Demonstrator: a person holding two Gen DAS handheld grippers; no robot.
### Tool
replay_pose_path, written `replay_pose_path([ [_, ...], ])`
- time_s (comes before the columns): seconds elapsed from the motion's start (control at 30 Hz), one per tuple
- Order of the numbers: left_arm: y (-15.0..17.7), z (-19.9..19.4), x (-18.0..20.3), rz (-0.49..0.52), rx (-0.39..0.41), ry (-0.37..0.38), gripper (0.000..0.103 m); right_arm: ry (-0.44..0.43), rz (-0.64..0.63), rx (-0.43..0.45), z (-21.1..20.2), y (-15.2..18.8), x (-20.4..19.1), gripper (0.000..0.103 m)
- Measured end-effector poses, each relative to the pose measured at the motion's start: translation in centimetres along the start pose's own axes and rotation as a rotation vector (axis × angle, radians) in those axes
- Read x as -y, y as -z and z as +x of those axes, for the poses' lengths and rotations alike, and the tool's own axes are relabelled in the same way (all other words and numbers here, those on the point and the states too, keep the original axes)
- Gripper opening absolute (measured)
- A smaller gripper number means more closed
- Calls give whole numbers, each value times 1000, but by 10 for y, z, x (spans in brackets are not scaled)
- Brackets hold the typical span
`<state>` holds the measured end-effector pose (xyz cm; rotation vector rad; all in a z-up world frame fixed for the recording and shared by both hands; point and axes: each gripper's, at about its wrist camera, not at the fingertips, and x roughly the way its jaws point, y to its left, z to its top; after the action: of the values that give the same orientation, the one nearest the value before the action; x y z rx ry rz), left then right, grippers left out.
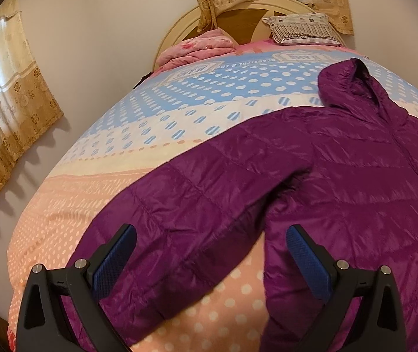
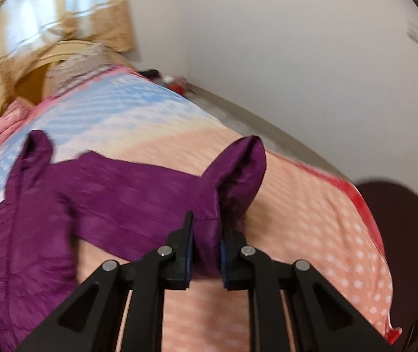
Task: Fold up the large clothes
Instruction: 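Grasp the purple jacket's sleeve cuff with the right gripper and lift it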
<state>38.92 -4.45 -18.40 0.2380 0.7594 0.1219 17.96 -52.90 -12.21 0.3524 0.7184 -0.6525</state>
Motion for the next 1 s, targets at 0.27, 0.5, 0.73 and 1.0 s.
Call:
replay_pose_path([
  [0.27,-7,9,-18,-4,-1,-20,102,-169,-244,84,-1,-4,-160,15],
  [0.5,-6,16,-36,-25,-11,-30,102,-282,-386,63,15,29,-256,15],
  [0.73,-5,28,-49,-42,-25,-60,102,-371,-446,-7,33,68,-320,15],
  [1.0,-3,29,-49,-42,-34,-86,102,-526,-490,-72,39,110,-361,23],
])
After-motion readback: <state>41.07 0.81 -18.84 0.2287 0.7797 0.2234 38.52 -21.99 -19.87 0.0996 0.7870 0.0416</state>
